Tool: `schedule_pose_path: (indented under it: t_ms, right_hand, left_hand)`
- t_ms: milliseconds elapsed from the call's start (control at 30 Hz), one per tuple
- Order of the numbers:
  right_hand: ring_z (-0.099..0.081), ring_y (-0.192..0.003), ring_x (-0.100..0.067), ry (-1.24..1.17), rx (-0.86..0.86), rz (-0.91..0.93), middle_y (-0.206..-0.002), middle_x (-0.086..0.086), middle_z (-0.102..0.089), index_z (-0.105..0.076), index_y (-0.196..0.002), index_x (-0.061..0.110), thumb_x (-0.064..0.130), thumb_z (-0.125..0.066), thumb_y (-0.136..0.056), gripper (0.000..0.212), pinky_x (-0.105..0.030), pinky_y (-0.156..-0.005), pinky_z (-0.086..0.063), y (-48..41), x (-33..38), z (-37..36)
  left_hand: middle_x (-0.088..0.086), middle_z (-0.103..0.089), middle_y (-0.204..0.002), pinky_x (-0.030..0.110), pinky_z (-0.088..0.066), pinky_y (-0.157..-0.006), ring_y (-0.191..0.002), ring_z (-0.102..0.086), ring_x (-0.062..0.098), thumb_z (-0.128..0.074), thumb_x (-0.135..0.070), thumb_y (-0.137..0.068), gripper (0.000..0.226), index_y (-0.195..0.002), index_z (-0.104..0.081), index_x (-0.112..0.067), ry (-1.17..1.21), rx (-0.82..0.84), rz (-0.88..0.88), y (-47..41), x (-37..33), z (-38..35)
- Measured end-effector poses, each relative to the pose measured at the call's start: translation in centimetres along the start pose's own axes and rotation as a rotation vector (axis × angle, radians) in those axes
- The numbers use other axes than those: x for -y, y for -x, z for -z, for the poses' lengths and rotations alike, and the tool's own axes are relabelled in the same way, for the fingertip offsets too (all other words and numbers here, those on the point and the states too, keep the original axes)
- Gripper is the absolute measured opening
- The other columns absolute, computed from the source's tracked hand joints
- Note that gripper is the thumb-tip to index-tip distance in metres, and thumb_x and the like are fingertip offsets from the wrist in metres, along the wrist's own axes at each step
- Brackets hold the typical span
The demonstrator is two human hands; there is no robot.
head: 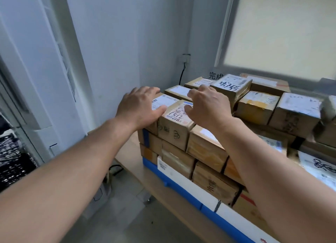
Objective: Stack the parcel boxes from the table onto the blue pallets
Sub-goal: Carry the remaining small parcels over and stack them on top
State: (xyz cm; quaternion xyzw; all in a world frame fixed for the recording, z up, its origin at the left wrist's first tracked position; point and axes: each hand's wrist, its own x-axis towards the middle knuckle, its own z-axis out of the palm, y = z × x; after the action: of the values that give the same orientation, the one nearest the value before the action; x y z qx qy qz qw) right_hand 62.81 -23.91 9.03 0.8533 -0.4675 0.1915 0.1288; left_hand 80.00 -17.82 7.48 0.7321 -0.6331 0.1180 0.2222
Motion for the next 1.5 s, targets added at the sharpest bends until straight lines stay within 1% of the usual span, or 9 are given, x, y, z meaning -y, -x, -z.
schedule_pose_path:
  t_ms: [233,433,600,767,933,1067,1200,1333,1500]
  right_hand:
    - [-0.054,-0.109,-0.027,0.016,-0.018,0.019,-0.12,-0.009,-0.055,-0.056,-0.125,0.018,0.035,-0.05,-0.095,0.035,-0.032,-0.07,-0.035,-5.3,1.6,-2.4]
    - [-0.054,-0.105,-0.026,0.047,0.037,-0.011,-0.117,-0.007,-0.056,-0.057,-0.123,0.019,0.036,-0.049,-0.095,0.034,-0.032,-0.069,-0.038,-8.0,1.6,-4.3]
    - [-0.057,-0.103,-0.025,0.077,0.045,-0.081,-0.121,-0.006,-0.057,-0.058,-0.122,0.018,0.039,-0.05,-0.095,0.035,-0.031,-0.069,-0.044,-10.6,1.5,-5.5]
    - [-0.055,-0.109,-0.026,0.137,0.079,-0.199,-0.122,-0.006,-0.055,-0.057,-0.124,0.018,0.038,-0.049,-0.096,0.036,-0.03,-0.07,-0.037,-14.6,1.6,-7.1]
    - [-0.052,-0.114,-0.026,0.184,0.144,-0.374,-0.123,-0.005,-0.054,-0.057,-0.125,0.02,0.038,-0.048,-0.094,0.037,-0.034,-0.076,-0.041,-18.5,1.9,-9.4]
    - [-0.049,-0.118,-0.027,0.214,0.196,-0.504,-0.127,-0.005,-0.052,-0.056,-0.127,0.022,0.039,-0.048,-0.094,0.039,-0.036,-0.084,-0.044,-20.3,1.8,-11.3]
    - [-0.045,-0.122,-0.026,0.234,0.211,-0.621,-0.134,-0.007,-0.049,-0.051,-0.134,0.023,0.045,-0.044,-0.096,0.044,-0.038,-0.09,-0.042,-21.2,1.7,-12.6]
    - [-0.043,-0.126,-0.026,0.246,0.2,-0.72,-0.138,-0.007,-0.046,-0.049,-0.136,0.023,0.051,-0.039,-0.096,0.05,-0.04,-0.095,-0.04,-22.3,1.4,-13.9]
    - [-0.036,-0.132,-0.025,0.157,0.211,-0.819,-0.145,-0.005,-0.042,-0.045,-0.14,0.027,0.055,-0.033,-0.097,0.053,-0.041,-0.102,-0.033,-23.9,0.6,-15.2]
  left_hand:
    - [0.002,-0.048,-0.139,0.037,-0.034,-0.1,-0.127,-0.041,0.023,-0.051,-0.051,-0.089,0.061,-0.141,-0.04,-0.021,0.014,-0.025,-0.057,-5.4,2.2,-2.7]
    - [0.002,-0.049,-0.139,0.036,-0.032,-0.102,-0.128,-0.041,0.024,-0.051,-0.051,-0.089,0.059,-0.139,-0.042,-0.02,0.062,-0.004,-0.106,-9.1,4.5,-4.4]
    - [0.003,-0.053,-0.134,0.036,-0.034,-0.098,-0.123,-0.046,0.024,-0.051,-0.05,-0.09,0.055,-0.136,-0.046,-0.02,0.117,0.018,-0.162,-13.2,7.2,-6.1]
    - [0.006,-0.056,-0.131,0.036,-0.036,-0.097,-0.121,-0.048,0.025,-0.05,-0.047,-0.092,0.05,-0.133,-0.05,-0.019,0.246,0.017,-0.201,-18.5,10.2,-8.0]
    - [0.003,-0.055,-0.13,0.034,-0.034,-0.097,-0.122,-0.046,0.022,-0.049,-0.044,-0.093,0.047,-0.134,-0.048,-0.022,0.347,0.107,-0.239,-23.2,12.7,-11.2]
    - [0.003,-0.054,-0.132,0.039,-0.036,-0.103,-0.124,-0.045,0.021,-0.045,-0.045,-0.094,0.048,-0.135,-0.048,-0.02,0.436,0.23,-0.297,-25.5,13.8,-15.2]
    - [0.005,-0.055,-0.132,0.042,-0.039,-0.101,-0.123,-0.048,0.023,-0.031,-0.057,-0.088,0.063,-0.134,-0.049,-0.018,0.576,0.34,-0.347,-26.6,13.5,-18.5]
    - [0.004,-0.051,-0.139,0.037,-0.039,-0.103,-0.127,-0.046,0.021,-0.033,-0.049,-0.098,0.053,-0.139,-0.045,-0.017,0.778,0.409,-0.392,-26.6,12.4,-20.2]
    - [0.001,-0.042,-0.146,0.031,-0.03,-0.108,-0.135,-0.036,0.016,-0.025,-0.06,-0.095,0.066,-0.145,-0.034,-0.019,0.982,0.518,-0.44,-25.5,11.2,-22.4]
